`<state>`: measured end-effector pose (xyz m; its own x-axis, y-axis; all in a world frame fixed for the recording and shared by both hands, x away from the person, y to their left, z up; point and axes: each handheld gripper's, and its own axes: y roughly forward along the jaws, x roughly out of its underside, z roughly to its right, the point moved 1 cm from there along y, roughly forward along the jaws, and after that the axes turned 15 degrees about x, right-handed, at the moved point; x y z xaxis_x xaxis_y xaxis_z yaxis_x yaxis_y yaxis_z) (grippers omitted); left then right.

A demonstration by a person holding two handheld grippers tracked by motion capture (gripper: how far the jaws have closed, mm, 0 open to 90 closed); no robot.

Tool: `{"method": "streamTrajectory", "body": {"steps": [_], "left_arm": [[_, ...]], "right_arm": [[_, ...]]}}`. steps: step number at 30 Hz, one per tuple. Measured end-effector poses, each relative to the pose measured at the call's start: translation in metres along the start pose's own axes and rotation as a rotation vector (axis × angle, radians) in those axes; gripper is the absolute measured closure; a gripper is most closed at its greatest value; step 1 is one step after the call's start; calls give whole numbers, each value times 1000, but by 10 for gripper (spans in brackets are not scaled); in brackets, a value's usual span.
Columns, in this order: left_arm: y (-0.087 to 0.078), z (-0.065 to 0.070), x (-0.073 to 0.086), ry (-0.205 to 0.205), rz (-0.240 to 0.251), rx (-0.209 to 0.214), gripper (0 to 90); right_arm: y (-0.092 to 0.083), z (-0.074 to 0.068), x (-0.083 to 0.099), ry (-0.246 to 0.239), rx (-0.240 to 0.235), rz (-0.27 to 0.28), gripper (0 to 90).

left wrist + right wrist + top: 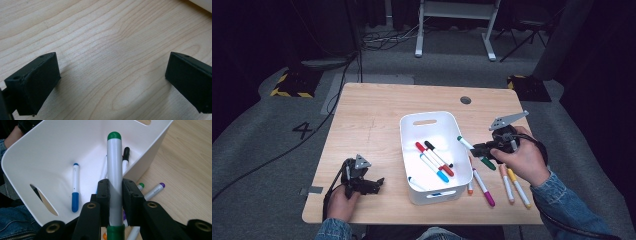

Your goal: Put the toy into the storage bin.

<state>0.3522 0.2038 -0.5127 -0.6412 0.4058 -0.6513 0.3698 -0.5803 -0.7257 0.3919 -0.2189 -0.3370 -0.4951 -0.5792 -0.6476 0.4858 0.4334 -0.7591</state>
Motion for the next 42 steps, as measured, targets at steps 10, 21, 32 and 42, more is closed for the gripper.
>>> {"method": "streamTrajectory", "body": {"steps": [10,21,32,42], "left_arm": [[0,-1,0,3,-1,3,0],[0,-1,-1,7,-4,-2,0],[1,-2,-2,9,-2,-4,0],[0,-2,-2,10,-7,-1,0]], "right_arm": [[7,-21,-18,-24,-48,16,771],[18,-40,-30,-53,-100,21,770],[24,-53,-33,-86,-115,8,771],[36,-62,-28,-130,-118,-56,771]]}}
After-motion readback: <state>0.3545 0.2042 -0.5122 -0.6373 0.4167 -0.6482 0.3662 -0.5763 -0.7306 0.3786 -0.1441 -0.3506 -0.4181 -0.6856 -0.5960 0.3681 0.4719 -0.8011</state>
